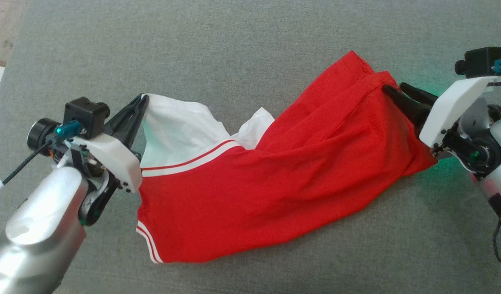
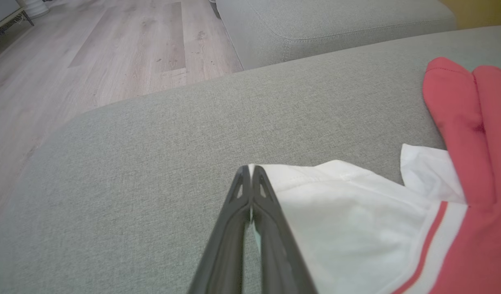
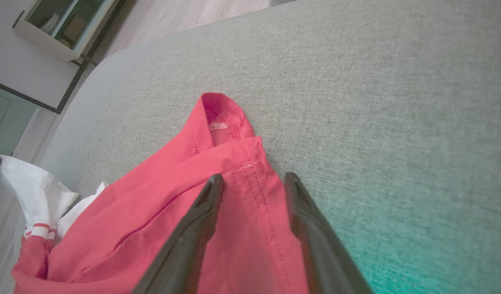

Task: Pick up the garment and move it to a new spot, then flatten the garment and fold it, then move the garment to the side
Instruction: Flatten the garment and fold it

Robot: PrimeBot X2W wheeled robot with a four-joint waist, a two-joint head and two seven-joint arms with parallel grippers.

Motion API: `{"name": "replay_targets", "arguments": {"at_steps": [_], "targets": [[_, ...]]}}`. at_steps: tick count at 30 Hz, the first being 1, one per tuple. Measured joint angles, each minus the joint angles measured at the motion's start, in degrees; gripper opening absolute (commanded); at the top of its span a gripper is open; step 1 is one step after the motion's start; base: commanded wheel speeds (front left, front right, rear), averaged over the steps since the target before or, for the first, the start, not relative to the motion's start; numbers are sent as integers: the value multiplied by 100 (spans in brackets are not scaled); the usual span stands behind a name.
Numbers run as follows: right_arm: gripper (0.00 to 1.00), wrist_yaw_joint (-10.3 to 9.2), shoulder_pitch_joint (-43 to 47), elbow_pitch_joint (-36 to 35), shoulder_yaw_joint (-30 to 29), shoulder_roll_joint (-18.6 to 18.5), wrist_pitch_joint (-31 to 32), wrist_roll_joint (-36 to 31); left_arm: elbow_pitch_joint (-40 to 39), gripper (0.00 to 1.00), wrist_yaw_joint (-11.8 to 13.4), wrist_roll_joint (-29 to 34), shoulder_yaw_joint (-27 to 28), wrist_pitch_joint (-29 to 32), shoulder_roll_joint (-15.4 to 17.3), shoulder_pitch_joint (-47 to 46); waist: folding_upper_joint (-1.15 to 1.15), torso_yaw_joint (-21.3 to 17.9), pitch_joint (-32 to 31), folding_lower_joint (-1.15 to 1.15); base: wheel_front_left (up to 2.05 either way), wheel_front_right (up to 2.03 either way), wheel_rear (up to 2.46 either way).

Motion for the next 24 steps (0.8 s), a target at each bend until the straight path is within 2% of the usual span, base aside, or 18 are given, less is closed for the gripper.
{"name": "replay_targets", "arguments": {"at_steps": [1,2,12,17,18,19,24], "targets": [[2,0,-7,-5,38,-14,-55,60,18,0,-1,0,-3,-9,-1,-2,0,0,-1,0,0,0,0],[0,0,-18,-18,77,-22,-115,127,36,0,-2,0,-9,-33,-5,-6,0,-2,-3,0,0,0,0],[0,0,-215,-214,456,-315,-701,619,247,0,-65,0,-23,-266,-5,-104,0,-102,-72,0,0,0,0],[0,0,-213,-292,671,-486,-700,945,321,0,-66,-1,-16,-352,31,-104,0,-195,-142,0,0,0,0],[75,0,-213,-288,702,-513,-675,1002,314,0,-65,-3,-10,-352,35,-104,0,-205,-139,-1,0,0,0],[100,0,-213,-275,722,-539,-662,1056,304,0,-63,-13,-5,-354,37,-105,0,-205,-123,-1,0,0,0],[100,0,-227,-264,870,-549,-617,1218,278,0,-62,-16,-9,-386,33,-105,0,-118,3,0,0,0,0]]}}
